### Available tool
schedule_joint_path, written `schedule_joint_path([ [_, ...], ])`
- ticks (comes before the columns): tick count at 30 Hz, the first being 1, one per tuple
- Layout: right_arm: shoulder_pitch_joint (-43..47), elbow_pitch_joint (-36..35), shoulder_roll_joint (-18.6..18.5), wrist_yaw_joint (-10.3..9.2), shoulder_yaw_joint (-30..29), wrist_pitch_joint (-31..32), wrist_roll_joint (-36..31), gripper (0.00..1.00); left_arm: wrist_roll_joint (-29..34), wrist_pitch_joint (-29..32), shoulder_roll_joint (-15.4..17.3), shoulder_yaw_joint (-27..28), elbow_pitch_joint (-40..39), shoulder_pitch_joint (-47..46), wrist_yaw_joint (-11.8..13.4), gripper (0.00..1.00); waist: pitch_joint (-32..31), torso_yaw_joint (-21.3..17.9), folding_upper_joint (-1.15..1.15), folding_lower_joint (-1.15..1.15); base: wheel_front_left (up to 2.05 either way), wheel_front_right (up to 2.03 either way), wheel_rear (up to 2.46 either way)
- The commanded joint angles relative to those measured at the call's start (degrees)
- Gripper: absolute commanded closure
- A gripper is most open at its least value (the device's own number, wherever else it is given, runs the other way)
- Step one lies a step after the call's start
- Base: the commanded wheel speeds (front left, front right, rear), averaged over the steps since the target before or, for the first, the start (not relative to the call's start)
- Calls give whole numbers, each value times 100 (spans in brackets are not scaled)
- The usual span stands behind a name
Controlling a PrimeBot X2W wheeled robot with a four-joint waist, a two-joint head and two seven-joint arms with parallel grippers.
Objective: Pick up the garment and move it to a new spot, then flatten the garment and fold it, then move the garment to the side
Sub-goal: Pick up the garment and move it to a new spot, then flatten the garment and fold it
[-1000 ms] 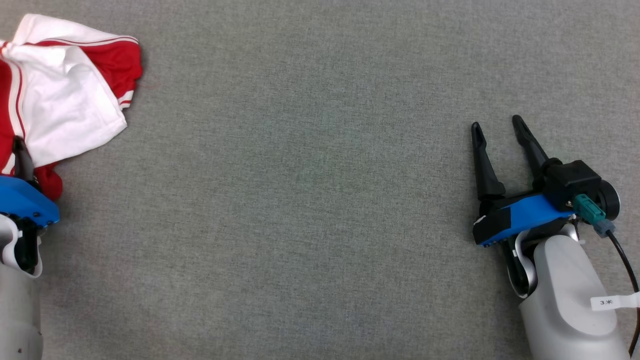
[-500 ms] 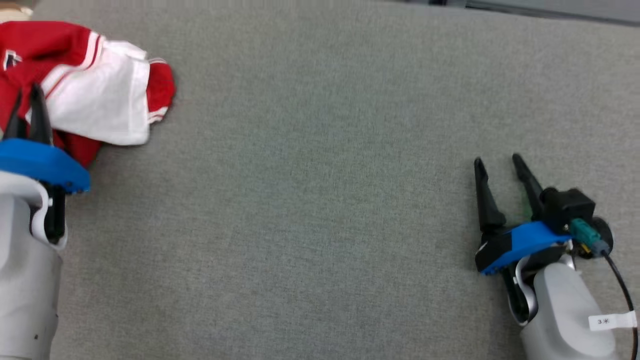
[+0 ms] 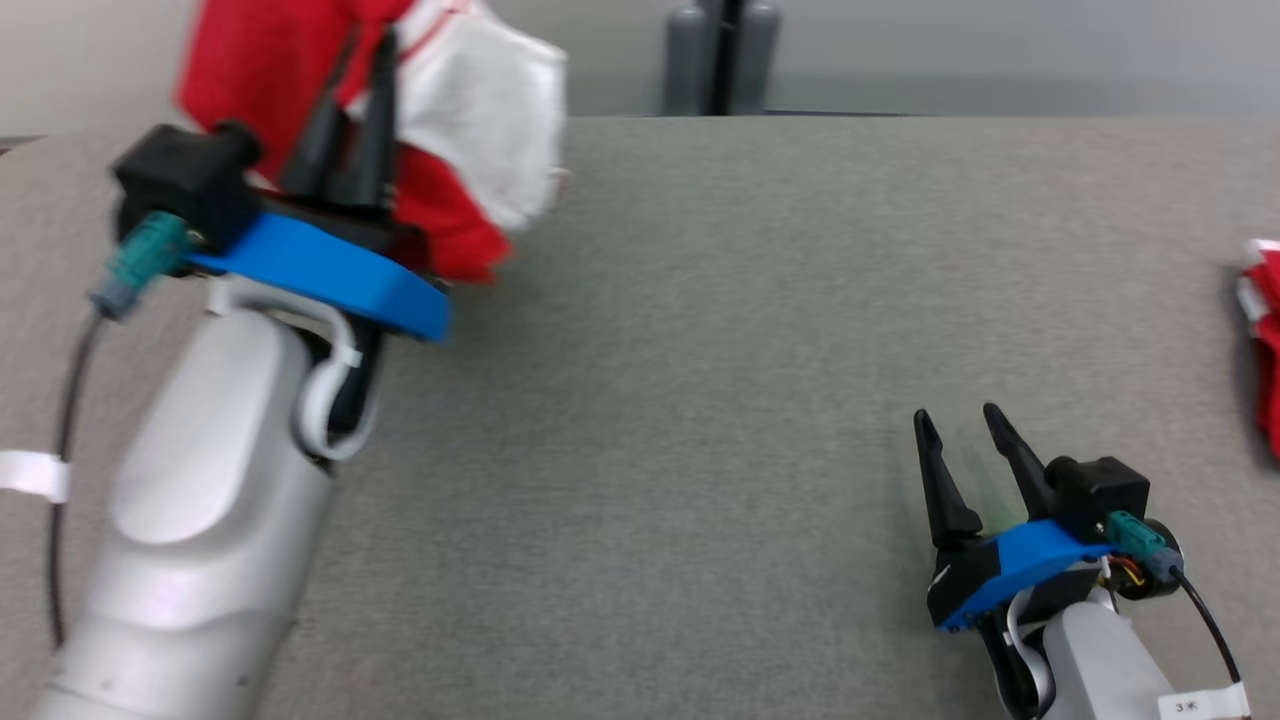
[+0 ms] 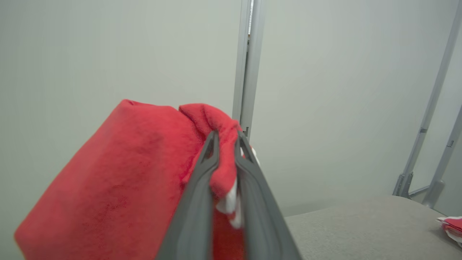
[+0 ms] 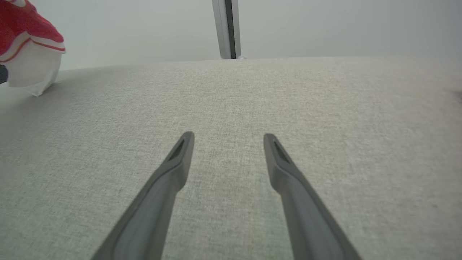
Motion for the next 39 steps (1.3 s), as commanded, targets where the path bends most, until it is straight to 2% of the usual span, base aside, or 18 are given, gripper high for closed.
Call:
schedule_joint_path([
  [1,120,1,-20,-2,30,-1,49,0,-58,-4,-139,-110,-84,105,-5,100,-247,-360,0,0,0,0,0],
  [6,190,-4,-18,-2,129,-1,135,0,-128,-30,-744,-685,-83,305,-5,100,-271,-840,0,0,0,0,0],
  [9,221,-9,-18,-2,170,-1,187,0,-99,-51,-973,-1001,149,481,-5,100,-261,-1038,0,0,0,0,0],
  [10,219,-9,-17,-2,190,-1,192,0,-75,-62,-1023,-1094,247,532,-5,76,-256,-1078,0,0,0,0,0],
  [11,222,-15,-18,-2,193,-1,208,0,-60,-70,-1070,-1187,367,603,-4,24,-251,-1104,0,0,0,0,0],
  [12,230,-19,-17,-2,195,-1,219,0,-35,-86,-1105,-1246,472,661,2,0,-244,-1121,0,0,0,0,0],
  [15,253,-26,-17,-2,189,-1,235,0,13,-111,-1157,-1315,771,898,51,0,-234,-1128,0,0,0,0,0],
  [18,261,-43,-18,-2,173,-1,283,0,59,-133,-1133,-1139,947,1125,154,0,-246,-1067,0,0,0,0,0],
  [23,291,-107,-19,-1,147,-1,288,0,260,-132,-974,-423,652,1839,349,0,-339,-907,0,0,0,0,0],
  [28,360,-131,-20,-2,105,-1,249,0,736,-134,-866,380,187,2678,486,0,-487,-764,0,0,0,0,0],
  [35,551,-88,-19,-2,34,-1,247,0,1345,-135,-1065,1399,-262,3773,449,0,-698,-611,0,0,0,0,0],
  [39,658,-34,-20,-1,22,-1,250,0,1562,-135,-1167,1704,-351,4087,420,0,-767,-523,0,0,0,0,0],
])
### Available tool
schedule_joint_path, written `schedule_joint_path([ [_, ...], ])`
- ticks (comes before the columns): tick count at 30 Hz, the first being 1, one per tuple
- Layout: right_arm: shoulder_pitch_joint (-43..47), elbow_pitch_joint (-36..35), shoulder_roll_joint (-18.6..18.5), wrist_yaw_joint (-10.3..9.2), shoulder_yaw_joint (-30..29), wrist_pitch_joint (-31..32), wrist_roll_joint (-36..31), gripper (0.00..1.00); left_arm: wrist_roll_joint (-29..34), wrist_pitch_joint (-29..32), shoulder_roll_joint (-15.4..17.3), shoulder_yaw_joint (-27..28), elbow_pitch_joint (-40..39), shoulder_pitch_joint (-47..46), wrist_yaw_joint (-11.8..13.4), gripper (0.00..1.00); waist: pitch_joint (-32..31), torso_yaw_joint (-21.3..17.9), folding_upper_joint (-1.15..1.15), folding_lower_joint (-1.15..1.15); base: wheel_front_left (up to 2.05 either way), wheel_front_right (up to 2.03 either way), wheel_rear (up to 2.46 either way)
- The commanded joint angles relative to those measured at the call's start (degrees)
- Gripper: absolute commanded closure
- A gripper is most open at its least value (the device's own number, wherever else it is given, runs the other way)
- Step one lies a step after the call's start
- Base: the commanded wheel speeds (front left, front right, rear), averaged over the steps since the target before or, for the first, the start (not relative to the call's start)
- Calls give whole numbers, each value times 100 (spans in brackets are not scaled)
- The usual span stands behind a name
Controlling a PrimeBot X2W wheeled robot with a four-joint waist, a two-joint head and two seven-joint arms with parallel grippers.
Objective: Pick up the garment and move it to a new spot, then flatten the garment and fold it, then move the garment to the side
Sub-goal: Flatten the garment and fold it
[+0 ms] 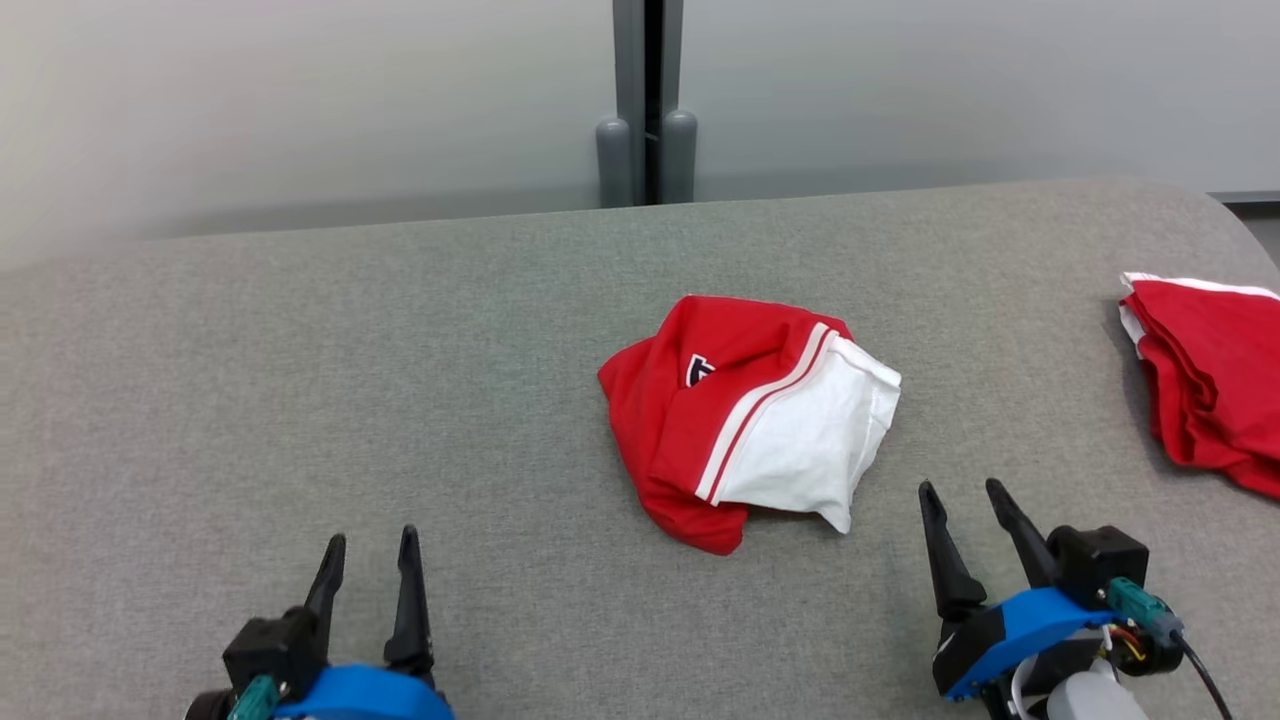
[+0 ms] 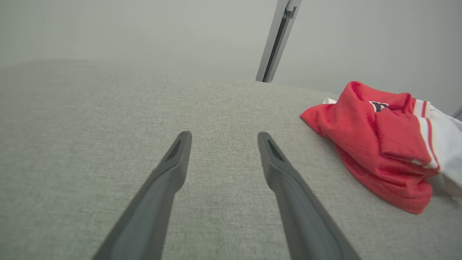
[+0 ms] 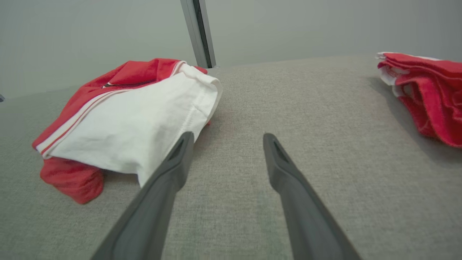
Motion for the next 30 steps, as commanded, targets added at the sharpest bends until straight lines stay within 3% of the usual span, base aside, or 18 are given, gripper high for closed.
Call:
schedule_joint_path([
  [1,115,46,-19,-2,22,-1,21,0,109,-24,-31,112,-19,140,-49,0,-26,40,0,1,0,0,0],
  [12,-59,400,-20,-2,378,-1,-63,0,299,-25,-116,265,46,142,-261,0,94,255,0,1,0,0,0],
  [21,-349,665,-20,-2,768,-1,-335,0,149,-25,-117,96,110,-63,-246,0,373,390,0,1,0,0,0],
  [27,-427,665,-21,-2,723,0,-381,0,162,-25,-117,93,140,-126,-263,0,440,453,0,1,0,0,0],
  [28,-421,654,-21,-2,692,0,-409,3,163,-25,-117,96,142,-138,-264,0,444,459,0,1,0,0,0],
  [29,-411,651,-21,-2,671,0,-424,36,162,-25,-117,98,145,-142,-266,0,440,463,0,1,0,0,0],
  [30,-402,632,-21,-2,634,0,-448,60,157,-25,-117,100,151,-139,-270,0,433,464,0,1,0,0,0],
])
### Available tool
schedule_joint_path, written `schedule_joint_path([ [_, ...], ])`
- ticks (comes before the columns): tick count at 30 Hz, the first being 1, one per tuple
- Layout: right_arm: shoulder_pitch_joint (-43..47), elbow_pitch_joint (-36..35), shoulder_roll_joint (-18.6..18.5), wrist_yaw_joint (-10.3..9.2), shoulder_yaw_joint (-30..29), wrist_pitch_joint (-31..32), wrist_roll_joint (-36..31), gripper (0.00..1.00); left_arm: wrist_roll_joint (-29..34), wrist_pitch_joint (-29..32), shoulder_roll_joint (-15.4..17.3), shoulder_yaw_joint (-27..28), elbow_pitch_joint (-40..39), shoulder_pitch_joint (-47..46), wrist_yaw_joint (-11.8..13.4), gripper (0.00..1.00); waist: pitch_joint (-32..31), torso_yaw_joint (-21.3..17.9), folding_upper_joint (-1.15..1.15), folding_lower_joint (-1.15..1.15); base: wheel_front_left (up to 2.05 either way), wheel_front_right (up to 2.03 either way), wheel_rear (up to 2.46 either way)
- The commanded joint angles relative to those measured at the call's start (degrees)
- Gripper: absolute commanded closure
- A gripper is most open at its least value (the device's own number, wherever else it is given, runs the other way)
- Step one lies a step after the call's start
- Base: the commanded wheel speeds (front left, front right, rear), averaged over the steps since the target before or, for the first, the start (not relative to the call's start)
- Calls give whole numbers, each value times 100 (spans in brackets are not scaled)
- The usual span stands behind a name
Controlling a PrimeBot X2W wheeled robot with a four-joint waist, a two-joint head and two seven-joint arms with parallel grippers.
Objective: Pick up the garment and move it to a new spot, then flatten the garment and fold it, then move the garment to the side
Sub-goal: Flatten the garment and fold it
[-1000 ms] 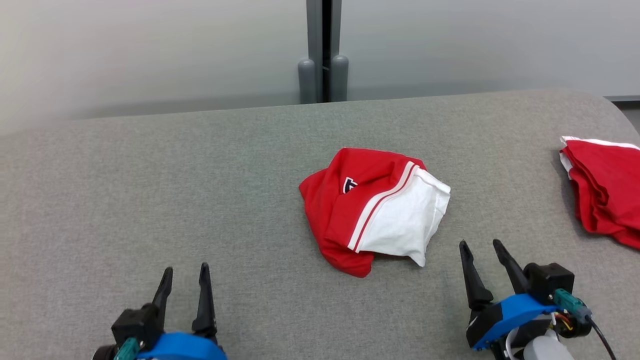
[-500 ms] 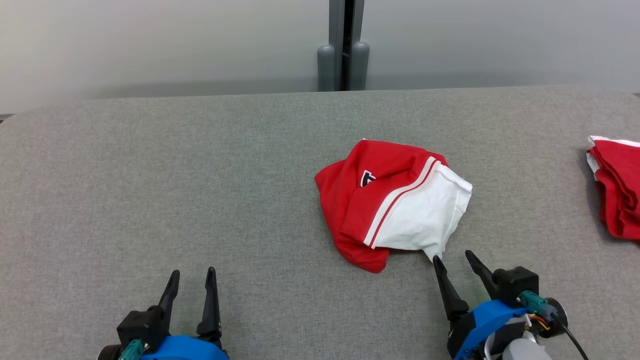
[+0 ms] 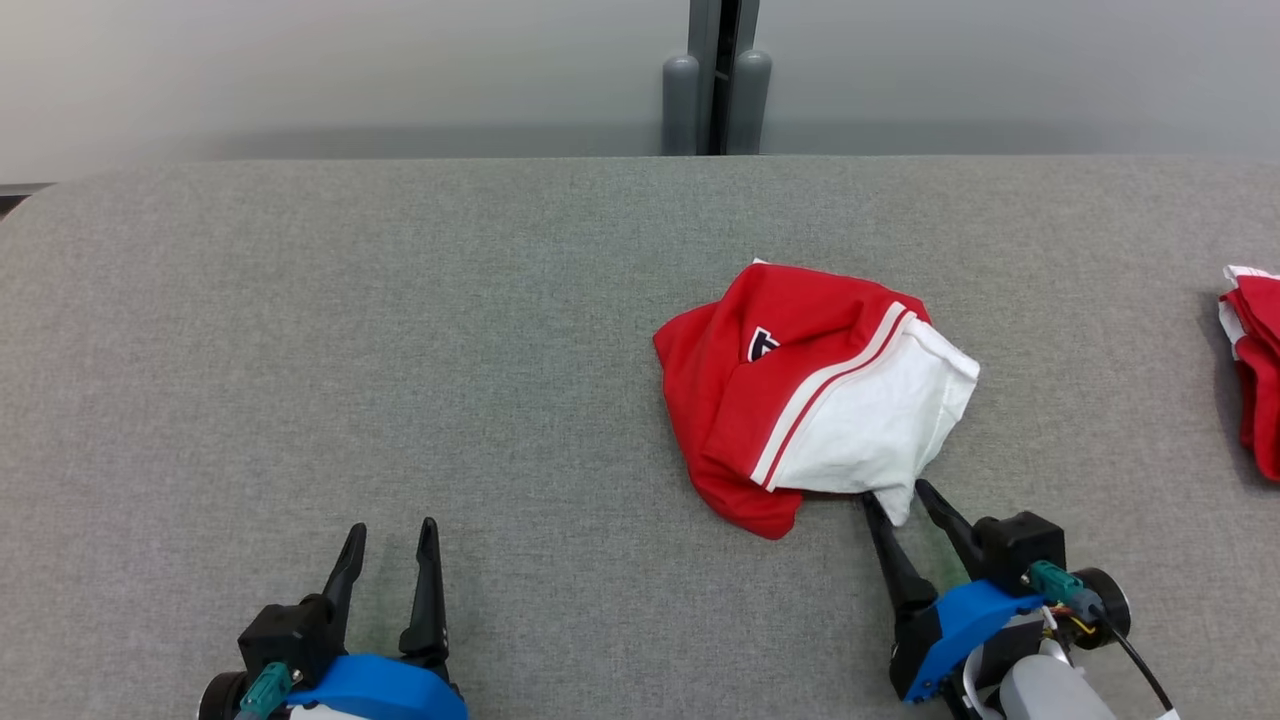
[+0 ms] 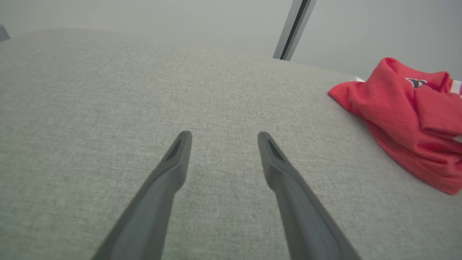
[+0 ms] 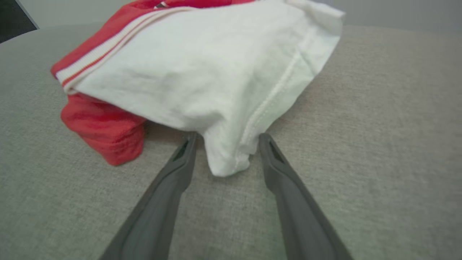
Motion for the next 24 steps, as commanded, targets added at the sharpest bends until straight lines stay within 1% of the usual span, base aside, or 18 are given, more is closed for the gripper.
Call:
schedule_joint_path([
  [1,-6,-54,-25,-2,-38,0,-48,85,1,-25,-8,13,8,-74,-16,0,-12,-2,0,-1,0,0,0],
  [2,18,-82,-23,-2,-67,0,-47,100,-2,-25,-8,12,14,-65,-21,0,-25,-5,0,-1,0,0,0],
  [7,171,-545,-23,-2,-207,0,-200,100,-59,-25,-8,-13,-6,44,-26,0,-158,-77,0,-1,0,0,0],
  [11,210,-1255,-25,-2,-357,-1,-394,100,-118,-25,-7,-69,-35,104,-25,0,-278,-130,0,-1,0,0,0],
  [14,-9,-1872,-20,-2,-402,-1,-485,100,-161,-25,-7,-93,-52,142,10,0,-376,-162,0,-1,0,0,0],
  [17,-485,-2257,-76,-2,-265,-1,-566,100,-175,-25,-7,-122,-32,174,12,0,-431,-166,0,-1,0,0,0],
  [19,-935,-2327,-133,-2,-81,0,-568,100,-200,-25,-6,-166,2,153,7,0,-460,-121,0,-1,0,0,0],
  [21,-1475,-2186,-211,-2,147,0,-500,100,-255,-25,-5,-235,-6,98,19,0,-454,-30,0,-1,0,0,0],
  [24,-2434,-1806,-357,-2,579,-1,-496,100,-350,-25,-5,-430,-4,-21,38,0,-398,229,0,-1,0,0,0],
])
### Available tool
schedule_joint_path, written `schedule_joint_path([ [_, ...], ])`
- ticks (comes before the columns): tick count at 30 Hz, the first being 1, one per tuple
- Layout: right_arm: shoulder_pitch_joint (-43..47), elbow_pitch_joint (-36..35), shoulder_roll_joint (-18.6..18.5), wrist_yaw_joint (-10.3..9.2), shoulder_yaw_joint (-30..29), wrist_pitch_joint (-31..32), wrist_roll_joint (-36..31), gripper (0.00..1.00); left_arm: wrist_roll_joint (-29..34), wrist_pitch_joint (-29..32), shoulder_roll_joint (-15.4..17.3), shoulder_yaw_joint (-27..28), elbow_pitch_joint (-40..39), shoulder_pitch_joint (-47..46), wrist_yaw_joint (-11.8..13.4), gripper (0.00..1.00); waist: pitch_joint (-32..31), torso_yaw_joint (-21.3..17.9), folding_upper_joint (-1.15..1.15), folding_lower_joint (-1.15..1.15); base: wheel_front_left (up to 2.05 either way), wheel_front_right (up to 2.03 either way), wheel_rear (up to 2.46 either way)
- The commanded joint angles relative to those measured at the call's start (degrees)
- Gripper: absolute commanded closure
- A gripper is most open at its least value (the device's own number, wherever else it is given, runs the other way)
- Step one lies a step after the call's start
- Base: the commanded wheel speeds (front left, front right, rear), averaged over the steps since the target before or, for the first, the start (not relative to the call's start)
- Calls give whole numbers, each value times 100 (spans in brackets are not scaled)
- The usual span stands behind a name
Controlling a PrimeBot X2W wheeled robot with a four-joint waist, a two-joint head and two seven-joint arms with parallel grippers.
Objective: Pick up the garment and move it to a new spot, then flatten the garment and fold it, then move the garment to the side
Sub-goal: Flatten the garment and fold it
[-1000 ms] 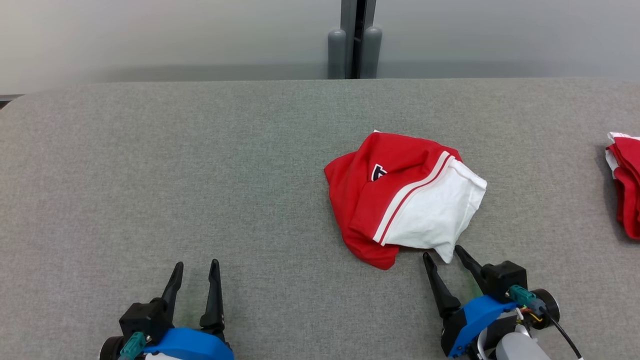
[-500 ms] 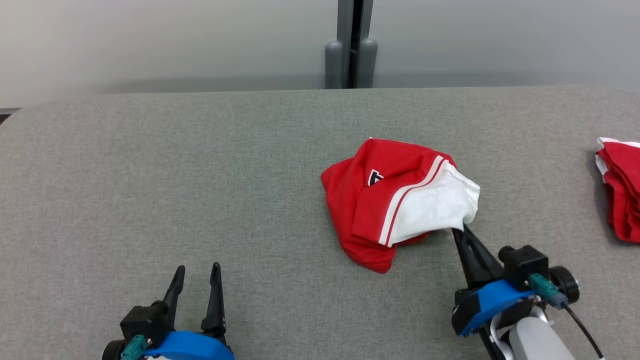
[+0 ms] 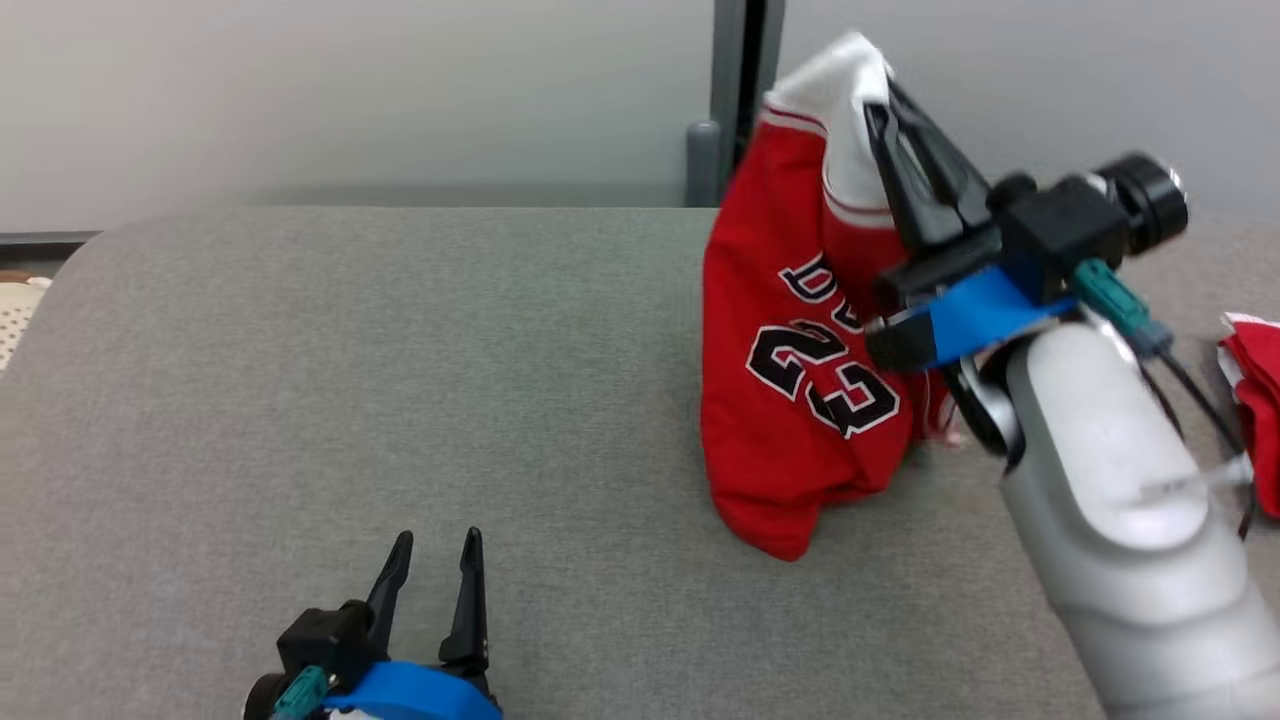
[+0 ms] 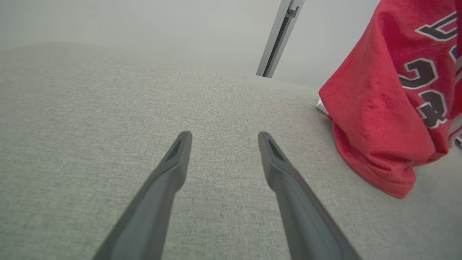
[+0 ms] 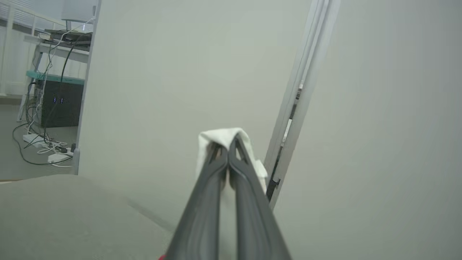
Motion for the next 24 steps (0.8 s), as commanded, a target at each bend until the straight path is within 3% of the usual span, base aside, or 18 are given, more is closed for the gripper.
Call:
schedule_joint_path([
  [1,-455,163,-24,-2,90,-1,55,100,-61,-25,2,-91,-15,-121,28,0,108,219,0,0,0,0,0],
  [8,-2487,959,-4,-2,556,-1,81,100,-271,-24,1,-409,65,-94,123,0,150,865,0,0,0,0,0],
  [14,-3463,1371,-63,-2,110,-1,-127,100,-289,-25,-2,-347,162,48,153,0,75,1088,0,0,0,0,0],
  [18,-3429,1415,-209,-2,-188,-1,-269,100,-329,-25,-1,-266,134,96,179,0,74,1039,0,0,0,0,0],
  [24,-2395,1381,-693,-2,-212,-1,-243,100,-307,-25,0,-274,84,2,156,0,139,823,0,0,0,0,0],
])
